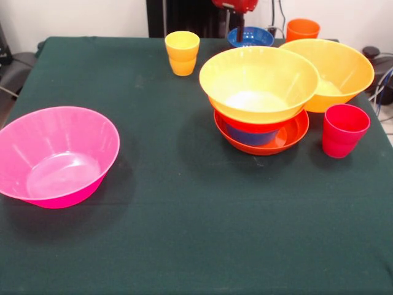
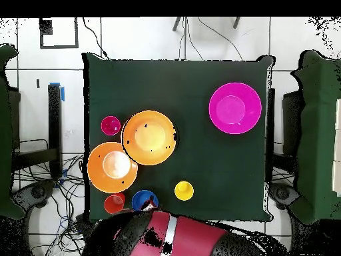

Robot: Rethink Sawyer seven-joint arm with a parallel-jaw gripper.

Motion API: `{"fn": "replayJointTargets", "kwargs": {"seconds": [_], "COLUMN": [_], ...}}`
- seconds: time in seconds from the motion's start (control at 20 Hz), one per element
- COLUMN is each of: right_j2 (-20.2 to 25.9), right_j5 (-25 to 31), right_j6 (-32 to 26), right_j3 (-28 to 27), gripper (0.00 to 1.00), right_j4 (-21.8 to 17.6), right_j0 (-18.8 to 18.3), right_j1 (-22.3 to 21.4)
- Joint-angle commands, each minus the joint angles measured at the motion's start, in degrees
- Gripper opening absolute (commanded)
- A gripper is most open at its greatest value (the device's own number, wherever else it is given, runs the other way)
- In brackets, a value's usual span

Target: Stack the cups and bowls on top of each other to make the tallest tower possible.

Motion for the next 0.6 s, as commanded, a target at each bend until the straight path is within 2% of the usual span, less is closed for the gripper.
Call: {"fn": "replayJointTargets", "kwargs": {"seconds": [0.05,0.6], "right_j2": [2.5,2.6], "right_j5": [-5.1,-4.7], "right_j6": [6.8,6.2], "right_j3": [-9.5,-8.3], "gripper": [1.00,1.00], "right_j4": [-1.3,-2.0], "right_j0": [1.0,0.5], "right_j1": [6.4,5.9]}}
